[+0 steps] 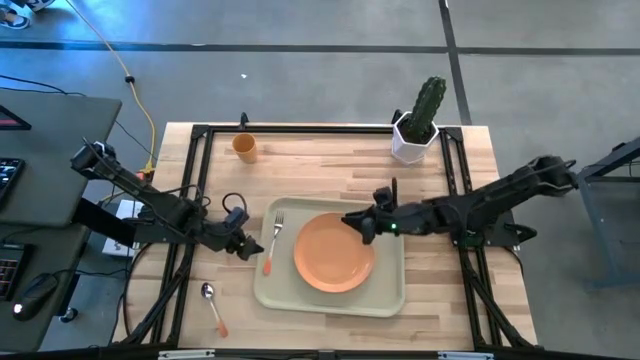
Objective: Pick and place plate/cup/fork/spoon on tray
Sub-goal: Put the orange spoon on the light brown serving tray to the left side of orange plate
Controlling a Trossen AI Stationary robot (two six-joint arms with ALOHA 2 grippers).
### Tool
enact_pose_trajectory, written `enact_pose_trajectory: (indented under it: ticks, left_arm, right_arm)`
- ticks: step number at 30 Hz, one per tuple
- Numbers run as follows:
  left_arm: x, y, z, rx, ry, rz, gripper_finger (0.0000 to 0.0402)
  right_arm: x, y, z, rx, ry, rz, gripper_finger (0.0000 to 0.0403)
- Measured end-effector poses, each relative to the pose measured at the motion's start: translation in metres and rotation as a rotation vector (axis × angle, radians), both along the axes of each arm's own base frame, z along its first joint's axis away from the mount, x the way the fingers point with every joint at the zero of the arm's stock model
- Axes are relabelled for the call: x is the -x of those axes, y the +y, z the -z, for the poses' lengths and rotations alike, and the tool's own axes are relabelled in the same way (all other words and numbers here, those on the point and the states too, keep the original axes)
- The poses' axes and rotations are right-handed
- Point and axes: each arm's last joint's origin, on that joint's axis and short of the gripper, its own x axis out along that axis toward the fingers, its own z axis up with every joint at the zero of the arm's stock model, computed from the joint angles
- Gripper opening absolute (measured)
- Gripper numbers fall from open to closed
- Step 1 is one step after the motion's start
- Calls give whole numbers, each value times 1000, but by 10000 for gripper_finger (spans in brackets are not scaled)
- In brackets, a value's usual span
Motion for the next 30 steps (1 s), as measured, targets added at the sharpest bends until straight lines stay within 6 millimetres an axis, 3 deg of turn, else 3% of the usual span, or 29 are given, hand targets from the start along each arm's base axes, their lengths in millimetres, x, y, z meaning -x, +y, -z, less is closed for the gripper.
enact_pose_trajectory:
  ticks: [4, 7, 15, 24, 30]
  left_arm:
    - [4, 3, 1, -58, 29, 37, 87]
    - [7, 1, 1, -65, 37, 113, 87]
    - [27, -32, -1, -31, 18, 362, 87]
    - [78, -76, 1, 38, 67, 639, 87]
    - [107, -97, 11, 72, 120, 652, 87]
  right_arm:
    - [-10, 15, 7, -46, 18, 26, 102]
    - [-31, 26, 9, -50, 40, 25, 88]
    - [-105, 51, 4, -31, 130, 85, 78]
    - [-168, 89, -20, -30, 198, 104, 77]
    - [-194, 109, -28, -37, 230, 104, 77]
